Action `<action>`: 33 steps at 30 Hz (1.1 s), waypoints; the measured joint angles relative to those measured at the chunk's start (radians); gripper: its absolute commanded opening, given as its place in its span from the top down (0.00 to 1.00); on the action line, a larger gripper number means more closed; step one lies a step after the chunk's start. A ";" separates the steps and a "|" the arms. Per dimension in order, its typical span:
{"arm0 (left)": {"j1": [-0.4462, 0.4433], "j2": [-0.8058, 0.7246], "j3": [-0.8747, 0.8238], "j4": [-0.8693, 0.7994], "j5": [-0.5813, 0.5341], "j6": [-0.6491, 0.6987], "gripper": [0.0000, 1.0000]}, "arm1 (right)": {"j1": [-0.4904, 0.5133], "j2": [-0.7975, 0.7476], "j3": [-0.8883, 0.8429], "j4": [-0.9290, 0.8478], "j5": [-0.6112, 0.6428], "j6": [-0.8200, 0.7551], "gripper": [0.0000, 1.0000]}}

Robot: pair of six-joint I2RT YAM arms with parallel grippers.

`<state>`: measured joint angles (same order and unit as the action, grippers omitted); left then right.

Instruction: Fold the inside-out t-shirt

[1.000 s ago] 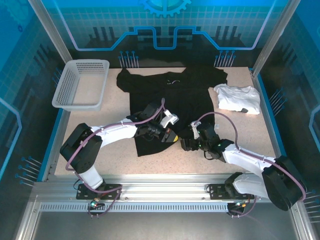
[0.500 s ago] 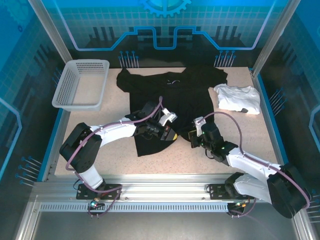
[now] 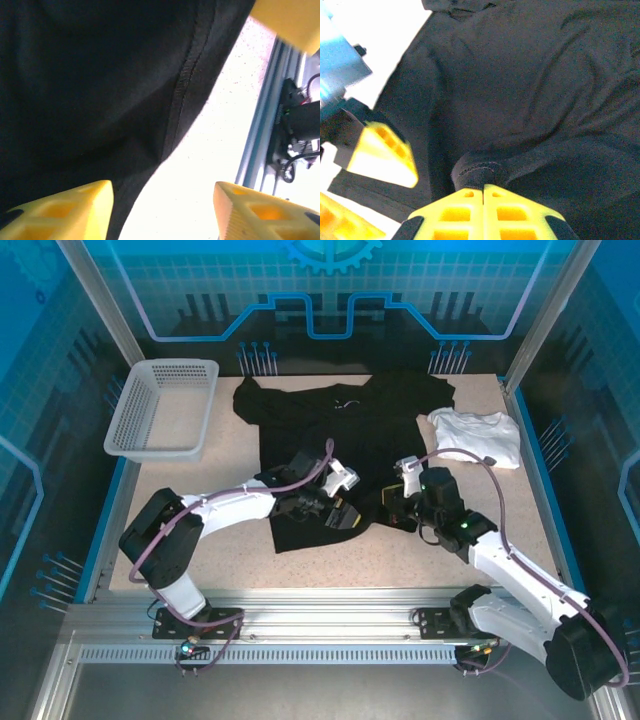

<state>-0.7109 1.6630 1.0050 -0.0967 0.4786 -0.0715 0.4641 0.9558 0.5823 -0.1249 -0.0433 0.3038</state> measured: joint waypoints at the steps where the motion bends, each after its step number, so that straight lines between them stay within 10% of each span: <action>1: -0.018 -0.005 0.000 0.002 -0.021 0.008 0.38 | -0.008 0.000 0.016 -0.008 -0.018 0.010 1.00; 19: -0.134 0.082 0.128 0.088 -0.394 0.006 0.29 | -0.109 0.038 0.068 -0.058 -0.220 0.199 1.00; 33: -0.077 0.101 0.135 0.071 -0.409 -0.010 1.00 | -0.144 0.014 0.110 -0.157 -0.084 0.163 1.00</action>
<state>-0.7879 1.7638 1.1397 -0.0261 0.0700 -0.0818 0.3202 0.9699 0.6926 -0.2817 -0.1276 0.4664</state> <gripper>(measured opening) 0.045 0.047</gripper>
